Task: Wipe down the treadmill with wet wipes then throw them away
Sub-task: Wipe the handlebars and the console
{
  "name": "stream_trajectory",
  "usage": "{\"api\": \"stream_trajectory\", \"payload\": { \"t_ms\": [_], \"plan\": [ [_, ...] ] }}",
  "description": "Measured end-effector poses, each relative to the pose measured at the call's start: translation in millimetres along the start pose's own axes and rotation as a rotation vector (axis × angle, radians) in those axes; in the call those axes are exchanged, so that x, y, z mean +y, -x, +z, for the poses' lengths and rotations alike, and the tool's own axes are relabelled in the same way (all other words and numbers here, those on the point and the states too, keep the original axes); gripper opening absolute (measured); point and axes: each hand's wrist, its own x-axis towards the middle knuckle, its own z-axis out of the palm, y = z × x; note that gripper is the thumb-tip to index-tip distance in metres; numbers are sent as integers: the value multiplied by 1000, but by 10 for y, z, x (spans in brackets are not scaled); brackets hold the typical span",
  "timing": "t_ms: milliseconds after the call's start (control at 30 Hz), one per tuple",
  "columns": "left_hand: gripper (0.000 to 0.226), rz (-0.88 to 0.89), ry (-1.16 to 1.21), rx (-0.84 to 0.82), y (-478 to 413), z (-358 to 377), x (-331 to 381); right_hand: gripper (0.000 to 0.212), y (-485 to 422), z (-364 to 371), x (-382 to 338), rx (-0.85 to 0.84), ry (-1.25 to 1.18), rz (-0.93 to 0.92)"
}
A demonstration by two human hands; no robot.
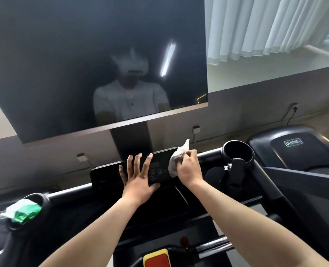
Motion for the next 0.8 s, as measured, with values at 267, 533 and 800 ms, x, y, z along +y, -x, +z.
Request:
{"api": "stream_trajectory", "payload": {
  "t_ms": [267, 533, 800],
  "plan": [
    [106, 6, 12, 29, -9, 28, -13, 43, 282, 86, 106, -33, 160, 145],
    [105, 23, 21, 47, -13, 46, -31, 36, 412, -15, 160, -96, 197, 137],
    [103, 27, 14, 26, 4, 25, -51, 20, 105, -30, 38, 143, 33, -164]
  ]
}}
